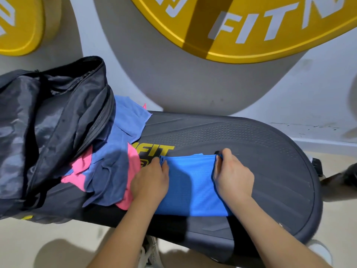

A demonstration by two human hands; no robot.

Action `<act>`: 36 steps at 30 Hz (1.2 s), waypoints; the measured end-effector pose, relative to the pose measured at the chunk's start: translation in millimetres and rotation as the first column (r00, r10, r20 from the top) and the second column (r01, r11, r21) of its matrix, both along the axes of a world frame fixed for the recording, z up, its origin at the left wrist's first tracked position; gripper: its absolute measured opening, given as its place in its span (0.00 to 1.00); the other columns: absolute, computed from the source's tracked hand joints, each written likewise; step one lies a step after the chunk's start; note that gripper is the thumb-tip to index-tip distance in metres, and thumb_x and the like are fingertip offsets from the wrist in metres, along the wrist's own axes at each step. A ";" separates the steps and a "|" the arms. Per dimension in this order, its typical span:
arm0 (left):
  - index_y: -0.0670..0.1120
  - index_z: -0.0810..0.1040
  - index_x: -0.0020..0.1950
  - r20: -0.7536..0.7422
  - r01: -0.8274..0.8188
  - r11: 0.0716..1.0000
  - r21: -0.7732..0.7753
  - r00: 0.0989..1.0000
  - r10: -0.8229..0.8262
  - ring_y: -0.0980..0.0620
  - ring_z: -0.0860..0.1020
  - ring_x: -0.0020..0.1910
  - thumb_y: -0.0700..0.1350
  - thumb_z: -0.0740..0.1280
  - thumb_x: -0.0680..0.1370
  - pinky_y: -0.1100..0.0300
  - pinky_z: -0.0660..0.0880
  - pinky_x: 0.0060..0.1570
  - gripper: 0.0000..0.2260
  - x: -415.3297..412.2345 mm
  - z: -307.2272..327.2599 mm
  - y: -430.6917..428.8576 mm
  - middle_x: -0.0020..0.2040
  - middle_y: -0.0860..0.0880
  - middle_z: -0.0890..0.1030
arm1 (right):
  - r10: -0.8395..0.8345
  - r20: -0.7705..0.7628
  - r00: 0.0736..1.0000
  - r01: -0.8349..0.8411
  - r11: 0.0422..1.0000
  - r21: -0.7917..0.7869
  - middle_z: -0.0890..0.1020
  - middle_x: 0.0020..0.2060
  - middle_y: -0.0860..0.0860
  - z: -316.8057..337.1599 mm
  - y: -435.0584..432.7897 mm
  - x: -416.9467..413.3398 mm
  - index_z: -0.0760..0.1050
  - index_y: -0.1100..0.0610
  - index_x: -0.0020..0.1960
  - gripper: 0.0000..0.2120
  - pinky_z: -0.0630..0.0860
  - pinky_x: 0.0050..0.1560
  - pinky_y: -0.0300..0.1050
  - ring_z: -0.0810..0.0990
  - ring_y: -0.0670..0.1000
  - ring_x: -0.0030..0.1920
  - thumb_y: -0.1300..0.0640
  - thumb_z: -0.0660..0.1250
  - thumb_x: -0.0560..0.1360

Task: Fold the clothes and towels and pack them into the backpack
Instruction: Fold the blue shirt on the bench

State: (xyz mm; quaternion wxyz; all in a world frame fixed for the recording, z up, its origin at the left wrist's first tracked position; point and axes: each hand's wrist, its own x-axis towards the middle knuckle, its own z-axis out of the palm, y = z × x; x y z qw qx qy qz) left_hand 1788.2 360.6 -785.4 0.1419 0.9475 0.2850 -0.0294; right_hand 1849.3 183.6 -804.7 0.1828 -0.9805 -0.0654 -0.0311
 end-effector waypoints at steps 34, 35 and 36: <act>0.50 0.68 0.72 0.005 0.468 0.856 0.220 0.877 -0.481 0.46 0.66 0.72 0.60 0.54 0.75 0.38 0.66 0.64 0.28 -19.0 -26.6 -42.8 0.73 0.47 0.68 | 0.142 0.206 0.968 -0.147 0.989 0.009 0.76 0.52 0.56 25.2 2.9 -6.2 0.75 0.55 0.59 0.14 0.73 0.43 0.51 0.75 0.60 0.50 0.54 0.60 0.75; 0.50 0.69 0.71 0.003 0.474 0.854 0.213 0.874 -0.486 0.46 0.67 0.71 0.59 0.54 0.74 0.38 0.67 0.63 0.28 -18.8 -26.3 -42.8 0.72 0.47 0.69 | 0.250 0.208 0.946 -0.258 0.966 0.008 0.76 0.56 0.55 20.9 4.2 -15.4 0.74 0.54 0.62 0.17 0.74 0.48 0.51 0.75 0.58 0.56 0.53 0.58 0.75; 0.49 0.70 0.70 -0.005 0.485 0.853 0.195 0.870 -0.494 0.46 0.68 0.70 0.58 0.54 0.74 0.38 0.68 0.62 0.27 -18.5 -24.7 -42.8 0.72 0.47 0.69 | 0.347 0.176 0.921 -0.350 0.937 -0.015 0.75 0.61 0.55 12.8 3.7 -23.6 0.74 0.54 0.63 0.19 0.74 0.54 0.51 0.74 0.57 0.61 0.52 0.55 0.77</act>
